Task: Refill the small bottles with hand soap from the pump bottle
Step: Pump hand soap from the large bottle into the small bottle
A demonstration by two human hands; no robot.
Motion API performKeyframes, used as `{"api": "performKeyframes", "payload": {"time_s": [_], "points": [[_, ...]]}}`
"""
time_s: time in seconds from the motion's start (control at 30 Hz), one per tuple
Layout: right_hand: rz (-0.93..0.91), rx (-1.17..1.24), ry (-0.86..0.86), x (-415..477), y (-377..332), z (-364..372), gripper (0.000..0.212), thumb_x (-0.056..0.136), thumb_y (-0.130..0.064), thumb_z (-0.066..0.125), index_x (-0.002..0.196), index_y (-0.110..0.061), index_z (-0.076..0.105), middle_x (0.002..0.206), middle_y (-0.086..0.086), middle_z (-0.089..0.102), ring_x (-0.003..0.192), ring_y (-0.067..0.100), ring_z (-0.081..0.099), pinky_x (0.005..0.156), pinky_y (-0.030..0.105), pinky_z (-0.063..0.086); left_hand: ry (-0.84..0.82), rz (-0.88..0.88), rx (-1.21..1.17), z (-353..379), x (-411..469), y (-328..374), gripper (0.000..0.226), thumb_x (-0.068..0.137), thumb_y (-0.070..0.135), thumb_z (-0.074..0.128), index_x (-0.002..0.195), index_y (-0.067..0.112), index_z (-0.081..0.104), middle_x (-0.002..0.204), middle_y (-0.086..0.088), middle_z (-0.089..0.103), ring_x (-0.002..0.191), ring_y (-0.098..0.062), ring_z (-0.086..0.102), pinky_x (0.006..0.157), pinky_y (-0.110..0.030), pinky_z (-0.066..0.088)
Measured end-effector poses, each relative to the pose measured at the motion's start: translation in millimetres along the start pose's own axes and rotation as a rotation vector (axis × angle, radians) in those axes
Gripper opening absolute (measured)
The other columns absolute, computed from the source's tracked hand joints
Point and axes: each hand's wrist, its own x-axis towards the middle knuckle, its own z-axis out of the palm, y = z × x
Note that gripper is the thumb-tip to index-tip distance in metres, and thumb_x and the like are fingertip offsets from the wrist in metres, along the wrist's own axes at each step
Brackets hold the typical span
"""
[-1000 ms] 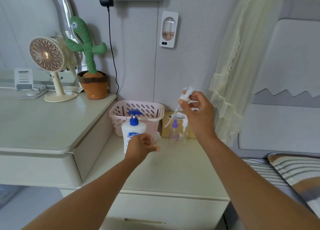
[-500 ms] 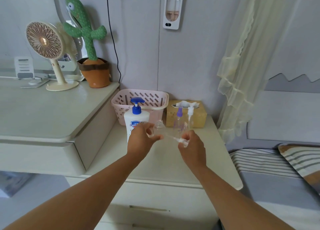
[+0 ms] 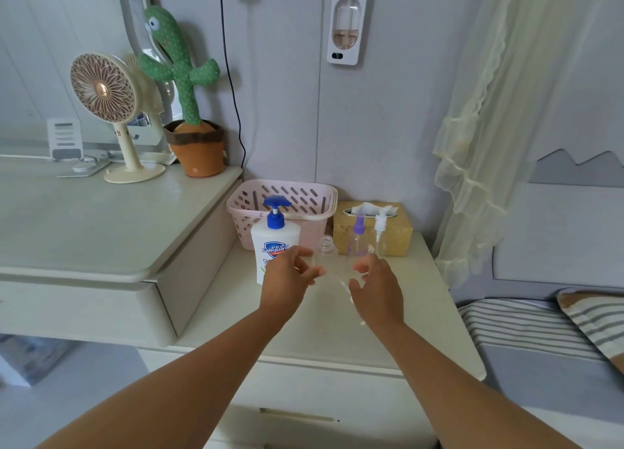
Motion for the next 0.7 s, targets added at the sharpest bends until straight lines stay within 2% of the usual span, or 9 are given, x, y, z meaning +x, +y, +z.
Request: {"api": "performKeyframes", "payload": {"time_s": [0.1,0.2,0.3,0.37,0.43,0.5,0.6,0.7], "points": [[-0.054,0.038,0.053,4,-11,-8,0.017,0.084,-0.012,0.062,0.096,-0.023,0.056,0.102,-0.003,0.06,0.093,0.018,0.059,0.08,0.037,0.052,0.027,0.005,-0.028,-9,-1,-3,0.033,0.081,0.03,0.072,0.111,0.02,0.062,0.077,0.002,0.064,0.065,-0.007,0.065,0.069,-0.023,0.055],[-0.123,0.081,0.131,10,-25,-15,0.014,0.086,-0.012,0.059,0.095,-0.023,0.057,0.099,-0.003,0.06,0.092,0.018,0.059,0.077,0.04,0.053,0.174,0.044,0.013,-25,-3,-7,0.026,0.082,0.033,0.07,0.104,0.024,0.06,0.081,0.005,0.062,0.069,-0.009,0.062,0.06,-0.018,0.048],[-0.175,0.115,0.177,16,-44,-21,0.012,0.088,-0.014,0.057,0.098,-0.019,0.059,0.098,-0.004,0.061,0.093,0.02,0.058,0.076,0.041,0.052,0.348,0.046,-0.02,-42,4,-13,0.035,0.079,0.028,0.074,0.107,0.024,0.053,0.092,0.004,0.056,0.083,-0.013,0.055,0.07,-0.024,0.048],[-0.214,0.119,0.183,20,-57,-24,0.012,0.087,-0.015,0.058,0.099,-0.018,0.06,0.098,-0.006,0.062,0.094,0.018,0.057,0.077,0.041,0.051,0.42,0.065,0.071,-52,16,-18,0.05,0.073,0.028,0.079,0.113,0.019,0.05,0.104,0.0,0.052,0.098,-0.016,0.048,0.084,-0.027,0.043],[-0.246,0.11,0.169,22,-70,-25,0.011,0.086,-0.015,0.059,0.096,-0.021,0.06,0.098,-0.007,0.061,0.094,0.016,0.056,0.078,0.04,0.05,0.389,0.074,0.17,-60,30,-20,0.064,0.067,0.031,0.082,0.12,0.016,0.049,0.116,-0.002,0.049,0.109,-0.019,0.044,0.093,-0.031,0.039],[-0.268,0.101,0.123,24,-82,-25,0.015,0.085,-0.016,0.061,0.098,-0.023,0.06,0.099,-0.009,0.06,0.096,0.014,0.055,0.08,0.036,0.05,0.264,0.043,0.126,-66,40,-18,0.073,0.065,0.029,0.084,0.128,0.019,0.049,0.124,0.001,0.049,0.116,-0.018,0.044,0.097,-0.033,0.038],[-0.293,0.049,0.063,27,-96,-24,0.018,0.084,-0.019,0.063,0.101,-0.026,0.061,0.1,-0.01,0.062,0.098,0.013,0.053,0.087,0.037,0.047,0.039,0.012,-0.017,-68,52,-16,0.072,0.063,0.02,0.085,0.128,0.025,0.053,0.117,0.007,0.054,0.109,-0.015,0.053,0.088,-0.027,0.044],[-0.299,0.018,0.01,31,-107,-23,0.018,0.083,-0.022,0.066,0.1,-0.026,0.062,0.099,-0.009,0.064,0.099,0.012,0.054,0.086,0.035,0.048,-0.025,0.033,-0.021,-71,57,-17,0.061,0.063,0.017,0.084,0.118,0.026,0.058,0.105,0.009,0.059,0.1,-0.015,0.059,0.079,-0.024,0.045]]}}
